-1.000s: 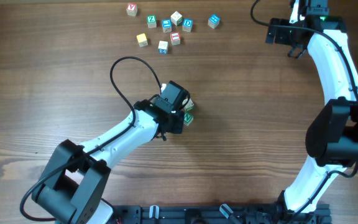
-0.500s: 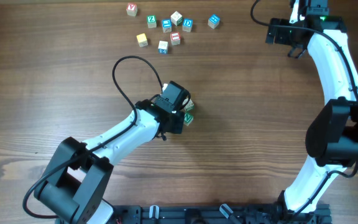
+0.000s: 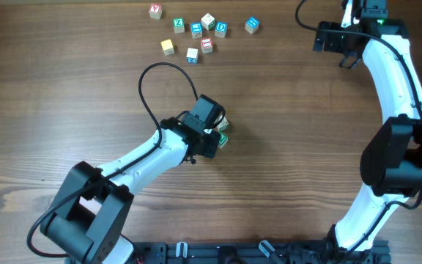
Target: Form a circle
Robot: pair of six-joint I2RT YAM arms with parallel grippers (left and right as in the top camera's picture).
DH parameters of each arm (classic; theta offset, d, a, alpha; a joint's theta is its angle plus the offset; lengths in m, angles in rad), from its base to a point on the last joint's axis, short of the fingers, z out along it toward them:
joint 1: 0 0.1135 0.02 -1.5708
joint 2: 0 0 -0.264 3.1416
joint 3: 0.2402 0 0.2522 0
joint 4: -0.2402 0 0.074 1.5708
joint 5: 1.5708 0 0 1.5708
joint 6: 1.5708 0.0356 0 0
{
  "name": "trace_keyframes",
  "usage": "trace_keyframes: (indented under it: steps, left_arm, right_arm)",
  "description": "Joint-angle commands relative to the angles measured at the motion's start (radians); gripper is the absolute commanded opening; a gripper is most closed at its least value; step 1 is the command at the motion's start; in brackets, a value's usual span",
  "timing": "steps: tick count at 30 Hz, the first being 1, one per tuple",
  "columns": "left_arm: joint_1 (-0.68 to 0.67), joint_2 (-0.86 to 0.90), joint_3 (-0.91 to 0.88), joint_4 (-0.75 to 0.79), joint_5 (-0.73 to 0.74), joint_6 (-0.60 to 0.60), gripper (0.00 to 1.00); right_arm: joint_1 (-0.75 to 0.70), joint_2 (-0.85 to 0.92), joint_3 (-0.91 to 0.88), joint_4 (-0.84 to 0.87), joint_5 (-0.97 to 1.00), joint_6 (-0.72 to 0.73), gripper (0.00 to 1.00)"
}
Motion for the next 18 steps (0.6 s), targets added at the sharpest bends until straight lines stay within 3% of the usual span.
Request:
trace_keyframes:
  steps: [1,7,12,14,17,18]
  left_arm:
    - [0.000,0.014,-0.013,0.004,0.012,0.020,0.43]
    - [0.000,-0.005,-0.009,0.000,0.012,0.020,0.45]
    - [0.013,-0.119,-0.003,-0.018,0.012,0.010,0.47]
    - [0.023,-0.140,-0.003,-0.043,0.011,-0.044,0.39]
    - [0.027,-0.132,-0.011,-0.097,0.012,-0.141,0.09]
    - [0.027,-0.130,-0.021,-0.110,0.012,-0.179,0.04]
  right_arm:
    - [0.000,0.015,-0.001,0.002,0.010,-0.009,1.00]
    - [0.000,0.015,-0.001,0.002,0.010,-0.008,1.00]
    - [0.000,0.015,-0.002,0.002,0.010,-0.009,1.00]
    - [0.000,0.015,-0.002,0.002,0.010,-0.009,1.00]
    - [0.000,0.015,-0.002,0.002,0.010,-0.008,1.00]
    - [0.000,0.015,-0.002,0.002,0.010,-0.009,1.00]
